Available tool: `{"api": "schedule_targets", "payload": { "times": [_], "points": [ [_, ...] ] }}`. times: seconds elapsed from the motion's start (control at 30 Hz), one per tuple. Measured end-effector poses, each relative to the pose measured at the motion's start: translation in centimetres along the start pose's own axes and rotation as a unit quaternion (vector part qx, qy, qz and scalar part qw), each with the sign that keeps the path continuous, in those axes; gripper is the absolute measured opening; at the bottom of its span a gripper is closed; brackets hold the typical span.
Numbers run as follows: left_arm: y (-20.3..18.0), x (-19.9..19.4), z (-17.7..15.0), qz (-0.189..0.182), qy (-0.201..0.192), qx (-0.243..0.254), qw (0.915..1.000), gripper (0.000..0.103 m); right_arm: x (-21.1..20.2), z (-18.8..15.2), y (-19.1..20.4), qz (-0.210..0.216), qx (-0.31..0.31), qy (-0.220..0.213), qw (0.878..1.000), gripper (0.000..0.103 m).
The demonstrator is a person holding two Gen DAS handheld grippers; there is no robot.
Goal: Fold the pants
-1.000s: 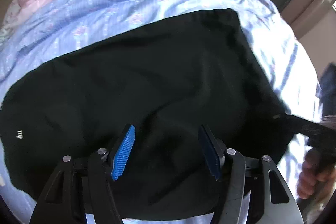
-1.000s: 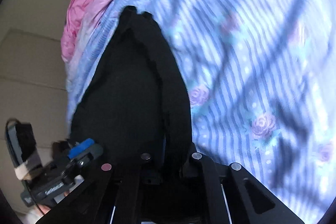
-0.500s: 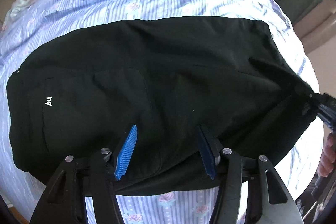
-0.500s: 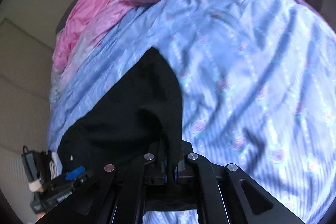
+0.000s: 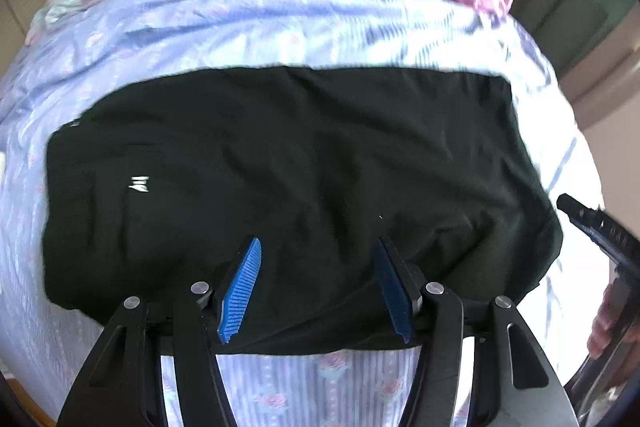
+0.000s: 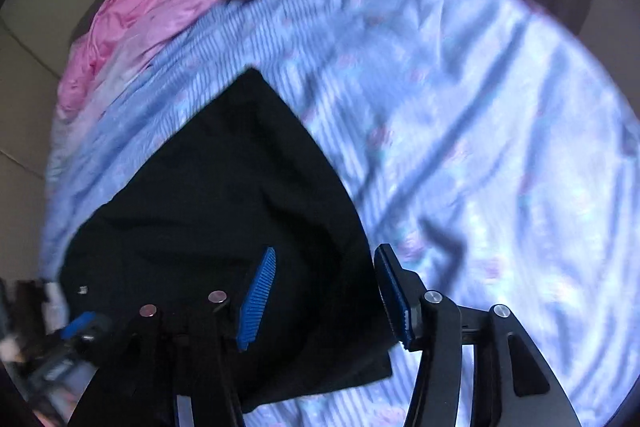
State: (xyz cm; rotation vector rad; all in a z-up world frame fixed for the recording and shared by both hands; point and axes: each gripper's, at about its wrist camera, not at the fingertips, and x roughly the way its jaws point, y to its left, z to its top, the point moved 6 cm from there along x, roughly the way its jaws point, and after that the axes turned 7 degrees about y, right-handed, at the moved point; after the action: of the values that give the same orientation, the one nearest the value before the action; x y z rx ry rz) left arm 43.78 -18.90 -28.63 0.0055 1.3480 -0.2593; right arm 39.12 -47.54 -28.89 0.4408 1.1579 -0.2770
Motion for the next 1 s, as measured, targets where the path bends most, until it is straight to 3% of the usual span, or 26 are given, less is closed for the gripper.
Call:
{"api": "schedule_targets", "payload": {
  "times": [0.1, 0.17, 0.33, 0.53, 0.8, 0.9, 1.0],
  "points": [
    [2.0, -1.8, -0.1, -0.012, -0.018, 0.001, 0.9998, 0.058, -2.4, -0.3, 3.1, -0.026, -0.046, -0.035, 0.998, 0.058],
    [3.5, -2.8, -0.4, -0.013, -0.026, 0.006, 0.9996, 0.058, -3.4, -0.7, 6.0, -0.019, -0.072, -0.045, 0.996, 0.058],
    [9.8, -4.5, -1.6, -0.016, -0.038, -0.01, 0.9991, 0.058, -3.4, -2.4, 13.2, 0.026, -0.118, -0.028, 0.992, 0.058],
    [18.4, -5.4, -2.5, -0.031, -0.046, -0.026, 0.9981, 0.058, -2.2, -6.1, 22.4, 0.05, -0.169, -0.008, 0.984, 0.058],
    [24.4, -3.2, 2.6, -0.11, -0.044, 0.013, 0.9929, 0.056, -0.6, -10.1, 31.3, 0.049, -0.19, 0.003, 0.981, 0.058],
    [25.9, -1.7, 4.4, -0.147, -0.031, 0.004, 0.9886, 0.044, -0.2, -11.0, 33.2, 0.042, -0.181, 0.003, 0.983, 0.058],
    [26.6, -0.2, 5.3, -0.19, -0.011, -0.005, 0.9816, 0.04, 0.1, -11.6, 34.8, 0.029, -0.172, 0.0, 0.985, 0.058]
  ]
}}
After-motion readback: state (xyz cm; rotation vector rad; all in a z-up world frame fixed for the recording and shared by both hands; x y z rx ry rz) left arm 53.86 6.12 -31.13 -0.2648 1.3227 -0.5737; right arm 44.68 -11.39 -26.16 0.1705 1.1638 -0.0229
